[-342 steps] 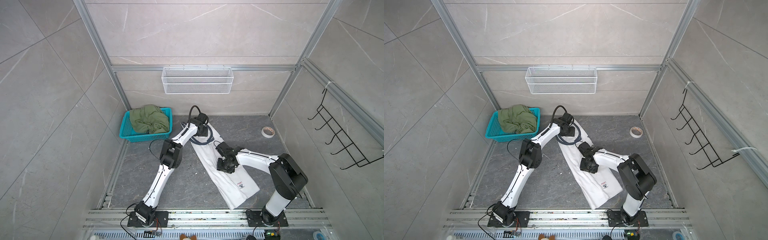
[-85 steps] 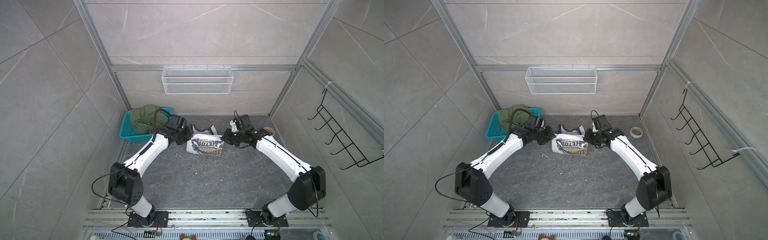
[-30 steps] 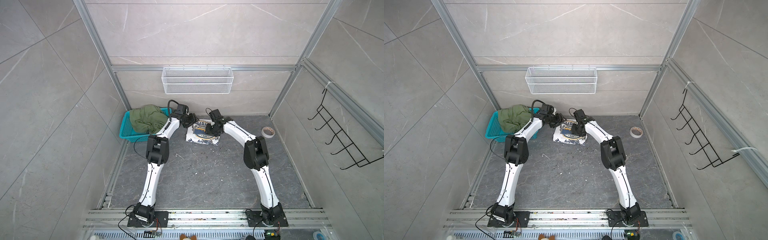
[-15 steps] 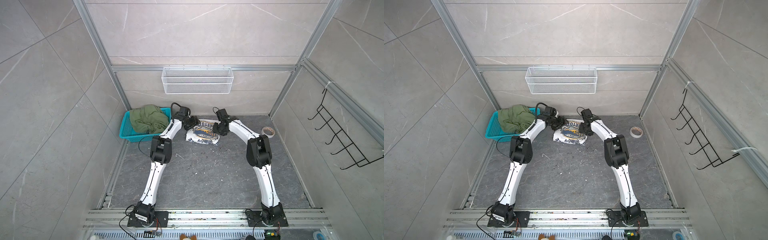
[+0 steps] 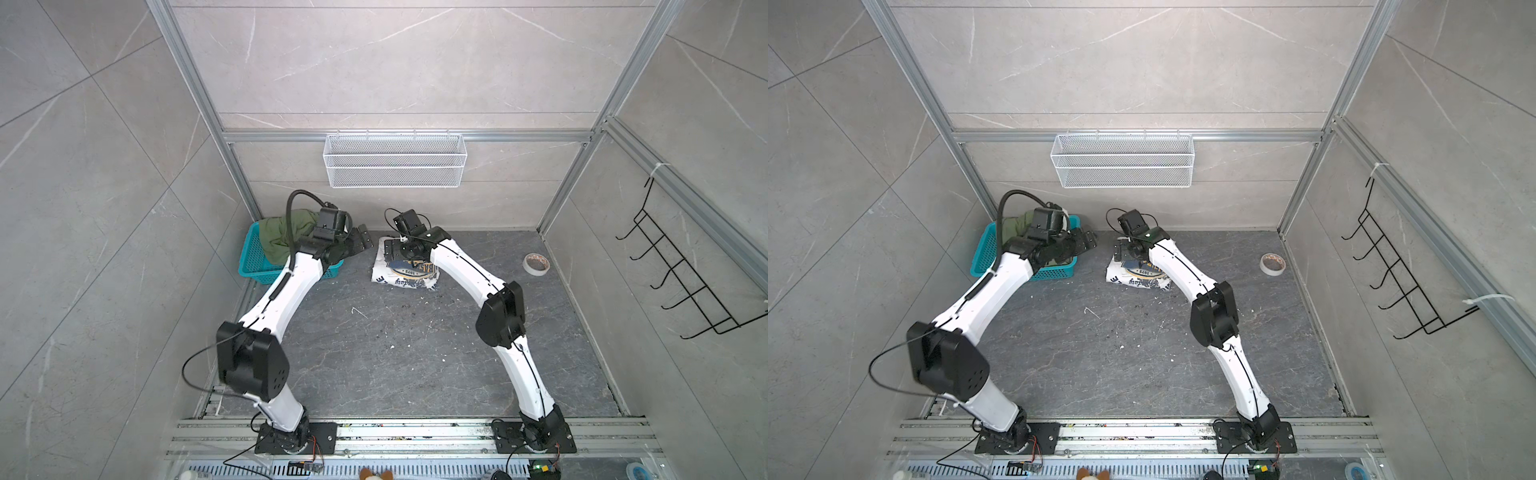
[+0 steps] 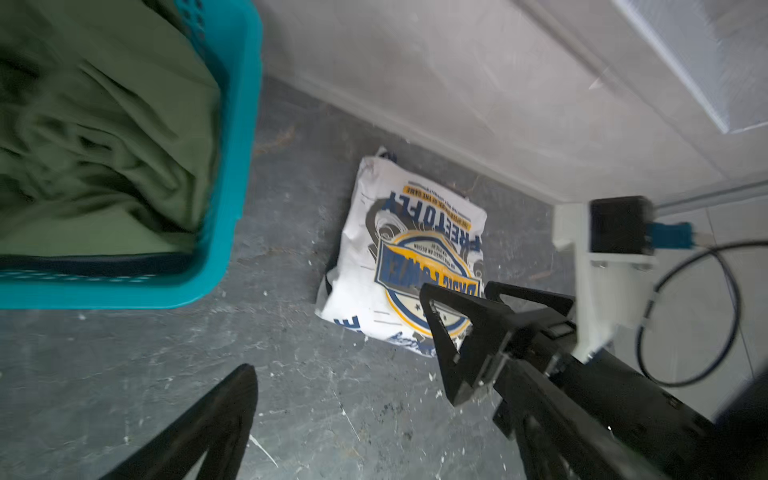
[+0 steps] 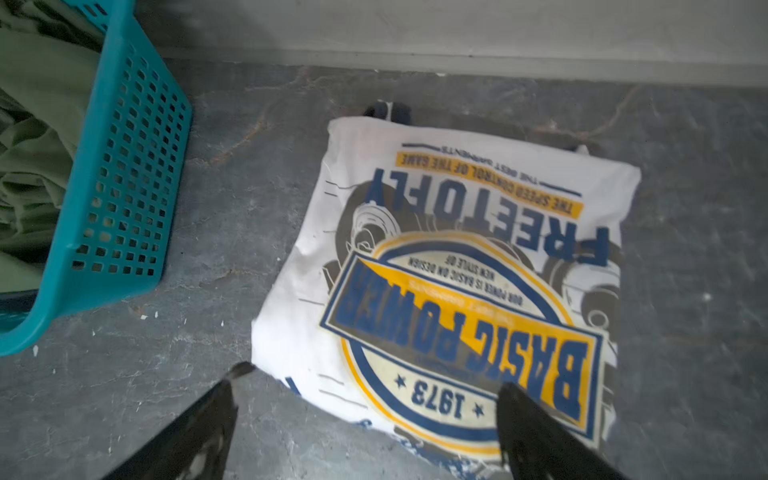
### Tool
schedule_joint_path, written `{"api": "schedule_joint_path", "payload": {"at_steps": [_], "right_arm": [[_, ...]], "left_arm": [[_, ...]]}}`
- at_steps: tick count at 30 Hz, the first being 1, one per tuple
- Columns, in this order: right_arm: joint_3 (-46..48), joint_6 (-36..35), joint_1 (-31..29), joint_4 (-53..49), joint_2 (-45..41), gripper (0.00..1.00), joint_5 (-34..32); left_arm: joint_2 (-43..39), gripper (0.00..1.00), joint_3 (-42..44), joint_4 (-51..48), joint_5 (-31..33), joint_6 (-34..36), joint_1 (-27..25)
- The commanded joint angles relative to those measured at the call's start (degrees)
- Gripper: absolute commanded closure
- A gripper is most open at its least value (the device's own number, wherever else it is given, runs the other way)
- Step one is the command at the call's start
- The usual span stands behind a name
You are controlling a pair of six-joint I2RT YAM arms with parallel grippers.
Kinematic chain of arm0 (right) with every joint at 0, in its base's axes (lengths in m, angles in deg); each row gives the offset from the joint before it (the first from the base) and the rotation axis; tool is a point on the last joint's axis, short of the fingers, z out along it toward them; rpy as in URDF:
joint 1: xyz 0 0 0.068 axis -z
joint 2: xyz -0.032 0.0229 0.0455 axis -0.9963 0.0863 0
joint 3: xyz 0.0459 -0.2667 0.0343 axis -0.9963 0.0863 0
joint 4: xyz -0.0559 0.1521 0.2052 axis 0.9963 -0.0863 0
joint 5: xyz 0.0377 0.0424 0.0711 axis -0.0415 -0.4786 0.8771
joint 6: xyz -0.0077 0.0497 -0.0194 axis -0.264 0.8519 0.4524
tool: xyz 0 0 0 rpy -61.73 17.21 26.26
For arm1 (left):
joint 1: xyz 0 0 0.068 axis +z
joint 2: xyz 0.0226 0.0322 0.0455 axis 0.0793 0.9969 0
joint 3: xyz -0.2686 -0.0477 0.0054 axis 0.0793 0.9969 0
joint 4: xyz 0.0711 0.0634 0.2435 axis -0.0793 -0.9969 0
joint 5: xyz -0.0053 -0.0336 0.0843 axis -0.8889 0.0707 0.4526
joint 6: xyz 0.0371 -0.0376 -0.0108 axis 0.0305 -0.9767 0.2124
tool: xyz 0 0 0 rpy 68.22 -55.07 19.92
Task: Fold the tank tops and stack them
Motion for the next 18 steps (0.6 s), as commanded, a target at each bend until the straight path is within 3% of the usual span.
{"api": "schedule_joint_path", "payload": {"at_steps": [1, 3, 5, 11, 18], "right_arm": [[-14.4, -0.6, 0.5, -13.6, 12.0, 0.01, -2.3], [-24.1, -0.6, 0.5, -18.7, 17.9, 0.01, -3.4], [-28.0, -0.7, 0.8, -21.4, 20.8, 0.01, -3.8], [-10.8, -1.7, 1.8, -16.0, 14.1, 0.01, -6.9], [-4.7, -3.1, 7.2, -19.2, 9.8, 0.02, -9.8]], "left_arm": [[-2.2, 0.04, 6.5, 5.3, 6.3, -0.6, 0.7], [-4.2, 0.04, 8.9, 6.4, 6.7, -0.6, 1.0], [-5.5, 0.03, 10.6, 7.2, 6.9, -0.8, 1.1], [-7.1, 0.03, 13.0, 8.6, 7.3, -0.9, 1.2], [-7.4, 0.03, 13.9, 8.1, 8.0, -0.5, 1.3]]}}
